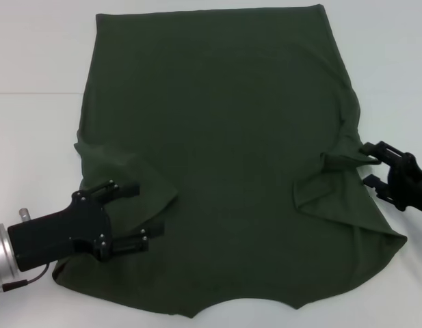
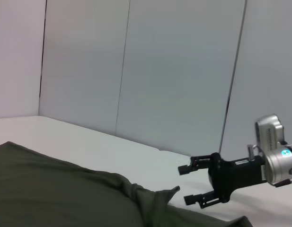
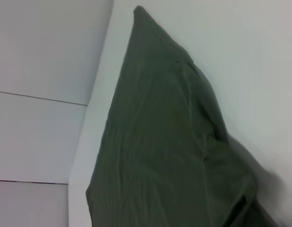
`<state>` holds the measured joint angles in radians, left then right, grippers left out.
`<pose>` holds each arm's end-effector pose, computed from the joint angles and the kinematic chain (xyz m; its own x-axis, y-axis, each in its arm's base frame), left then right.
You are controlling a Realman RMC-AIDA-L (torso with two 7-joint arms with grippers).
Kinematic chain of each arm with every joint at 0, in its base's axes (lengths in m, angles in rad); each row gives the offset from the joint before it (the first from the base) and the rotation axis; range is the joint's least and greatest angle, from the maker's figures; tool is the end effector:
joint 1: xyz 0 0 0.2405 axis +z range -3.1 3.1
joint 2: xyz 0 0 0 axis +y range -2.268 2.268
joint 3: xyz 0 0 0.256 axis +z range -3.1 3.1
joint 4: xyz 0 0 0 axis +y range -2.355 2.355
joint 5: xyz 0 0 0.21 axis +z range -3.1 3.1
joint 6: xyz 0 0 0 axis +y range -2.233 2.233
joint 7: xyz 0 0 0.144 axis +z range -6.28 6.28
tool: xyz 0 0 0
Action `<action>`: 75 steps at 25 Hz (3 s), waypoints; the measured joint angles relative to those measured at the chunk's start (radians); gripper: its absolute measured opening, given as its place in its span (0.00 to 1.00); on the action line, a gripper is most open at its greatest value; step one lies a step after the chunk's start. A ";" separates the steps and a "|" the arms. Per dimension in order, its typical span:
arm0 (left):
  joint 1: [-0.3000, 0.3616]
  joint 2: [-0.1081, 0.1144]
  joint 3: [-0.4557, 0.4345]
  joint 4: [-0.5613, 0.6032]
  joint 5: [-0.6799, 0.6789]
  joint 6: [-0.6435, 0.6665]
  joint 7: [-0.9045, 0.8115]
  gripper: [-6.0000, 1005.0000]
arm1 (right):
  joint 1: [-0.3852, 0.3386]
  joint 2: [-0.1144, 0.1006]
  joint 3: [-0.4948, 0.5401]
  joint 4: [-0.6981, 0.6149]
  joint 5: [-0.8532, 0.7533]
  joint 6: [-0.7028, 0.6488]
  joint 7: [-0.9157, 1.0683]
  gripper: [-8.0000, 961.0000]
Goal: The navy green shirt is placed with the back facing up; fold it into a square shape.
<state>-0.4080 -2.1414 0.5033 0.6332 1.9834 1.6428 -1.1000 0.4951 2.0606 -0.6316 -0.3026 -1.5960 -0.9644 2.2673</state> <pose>-0.2886 0.2880 -0.0037 0.7556 0.1966 0.6248 0.4383 -0.8606 -0.2593 0.3462 0.3519 -0.0132 -0.4766 -0.5423 -0.6919 -0.8754 0.2207 0.4300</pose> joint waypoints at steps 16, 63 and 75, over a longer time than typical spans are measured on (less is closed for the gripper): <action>-0.007 -0.005 0.000 0.005 0.000 -0.003 0.003 0.88 | 0.073 -0.028 -0.096 0.013 -0.002 0.123 0.123 0.85; 0.000 -0.005 -0.003 0.002 -0.001 -0.012 0.003 0.88 | 0.206 -0.022 -0.182 -0.031 -0.001 0.229 0.107 0.05; 0.002 -0.008 -0.003 0.000 -0.002 -0.005 0.003 0.88 | 0.221 -0.015 -0.183 -0.032 0.005 0.243 0.089 0.09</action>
<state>-0.4059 -2.1498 0.5001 0.6334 1.9818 1.6379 -1.0967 0.7161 2.0454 -0.8148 -0.3345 -1.5911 -0.7213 2.3560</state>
